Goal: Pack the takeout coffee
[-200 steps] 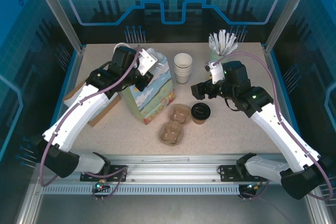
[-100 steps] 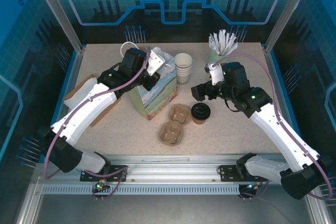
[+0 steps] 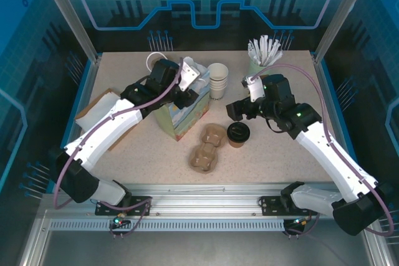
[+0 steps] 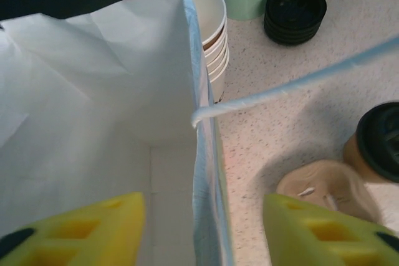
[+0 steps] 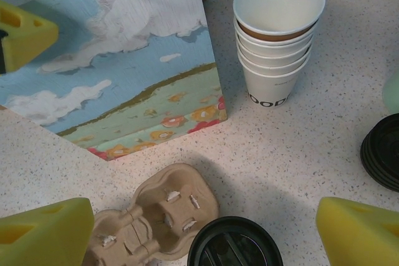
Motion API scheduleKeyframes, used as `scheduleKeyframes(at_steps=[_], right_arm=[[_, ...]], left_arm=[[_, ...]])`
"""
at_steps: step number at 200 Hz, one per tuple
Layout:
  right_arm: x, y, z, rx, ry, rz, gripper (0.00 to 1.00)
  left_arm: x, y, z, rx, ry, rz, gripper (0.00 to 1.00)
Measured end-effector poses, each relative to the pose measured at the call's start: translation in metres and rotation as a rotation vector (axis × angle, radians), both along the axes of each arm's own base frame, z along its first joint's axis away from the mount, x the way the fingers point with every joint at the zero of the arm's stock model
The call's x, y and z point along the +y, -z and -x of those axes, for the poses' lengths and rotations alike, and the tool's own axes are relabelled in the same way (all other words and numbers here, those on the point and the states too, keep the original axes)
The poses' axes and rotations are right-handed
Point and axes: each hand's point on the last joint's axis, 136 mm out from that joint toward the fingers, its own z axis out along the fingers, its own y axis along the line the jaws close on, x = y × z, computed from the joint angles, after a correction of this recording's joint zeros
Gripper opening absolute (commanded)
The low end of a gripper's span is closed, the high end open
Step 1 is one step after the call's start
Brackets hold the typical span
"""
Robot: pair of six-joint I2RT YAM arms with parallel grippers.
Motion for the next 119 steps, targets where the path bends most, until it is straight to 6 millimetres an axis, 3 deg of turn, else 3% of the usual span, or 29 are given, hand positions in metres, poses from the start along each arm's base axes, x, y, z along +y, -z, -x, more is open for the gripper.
scheduleKeyframes(at_steps=[37, 77, 96, 119], right_arm=[[-0.001, 0.001, 0.001, 0.010, 0.006, -0.001, 0.93], [-0.002, 0.003, 0.002, 0.022, 0.014, 0.001, 0.94], [-0.004, 0.007, 0.001, 0.033, 0.021, 0.012, 0.94], [-0.008, 0.014, -0.003, 0.056, 0.042, 0.034, 0.93]], left_arm=[[0.009, -0.028, 0.028, 0.041, -0.082, 0.123, 0.73], [0.001, -0.064, 0.100, 0.049, -0.061, 0.246, 0.69], [0.001, -0.055, 0.122, 0.104, -0.086, 0.262, 0.69], [-0.014, -0.015, 0.136, 0.225, -0.123, 0.191, 0.69]])
